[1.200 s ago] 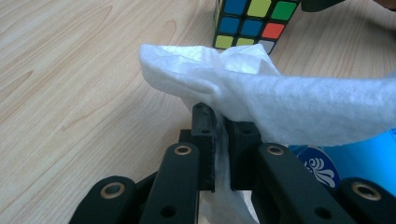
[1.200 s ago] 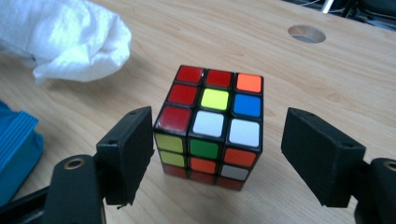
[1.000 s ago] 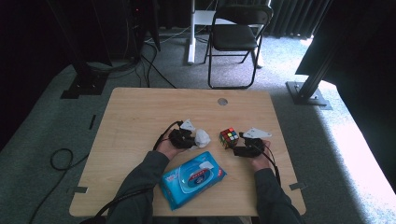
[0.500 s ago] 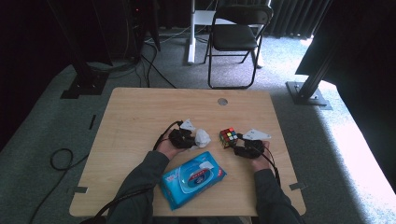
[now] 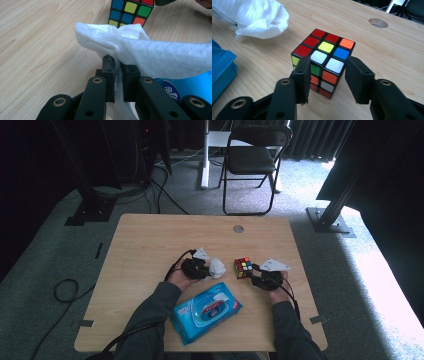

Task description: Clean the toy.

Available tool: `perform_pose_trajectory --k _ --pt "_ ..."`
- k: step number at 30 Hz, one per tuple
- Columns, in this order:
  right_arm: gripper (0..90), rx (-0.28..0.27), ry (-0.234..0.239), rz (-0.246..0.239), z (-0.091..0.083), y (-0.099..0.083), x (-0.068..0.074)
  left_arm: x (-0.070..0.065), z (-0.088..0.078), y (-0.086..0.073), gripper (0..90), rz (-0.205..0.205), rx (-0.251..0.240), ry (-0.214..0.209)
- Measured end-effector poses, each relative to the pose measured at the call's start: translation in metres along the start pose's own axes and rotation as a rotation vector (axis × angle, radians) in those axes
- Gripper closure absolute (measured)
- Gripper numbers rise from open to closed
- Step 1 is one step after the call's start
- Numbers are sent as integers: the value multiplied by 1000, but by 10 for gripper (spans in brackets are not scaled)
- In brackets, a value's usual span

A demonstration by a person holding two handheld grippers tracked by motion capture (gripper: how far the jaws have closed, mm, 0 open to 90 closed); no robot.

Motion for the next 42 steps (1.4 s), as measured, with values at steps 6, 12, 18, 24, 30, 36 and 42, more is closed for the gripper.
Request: perform_pose_trajectory --k 6,12,18,24,30,36,42 --pt "629 -7 4 -11 -1 0 2 0 0 0 824 0 1 -2" --pt "696 -26 19 -14 -2 1 2 0 0 1 823 4 2 -2" --pt "720 -38 51 -22 -2 3 4 -1 1 1 821 3 3 -4" --pt "449 -37 55 0 -1 4 -1 -1 2 1 822 1 3 -5" --pt "291 -36 89 1 4 13 -6 0 2 1 821 0 5 -6" --pt "230 -15 109 -1 14 14 -8 0 2 2 821 -3 2 -7" --pt "184 -9 128 -4 21 10 -8 0 2 2 821 -4 2 -9"
Point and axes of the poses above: each handheld gripper's, and its own axes: z roughly forward along the jaws, y roughly out of its top, x roughly to its left, the point moved 2 cm from there along z, roughly forward along the jaws, and after that the axes turned 13 degrees about -z, right-handed, at the moved point
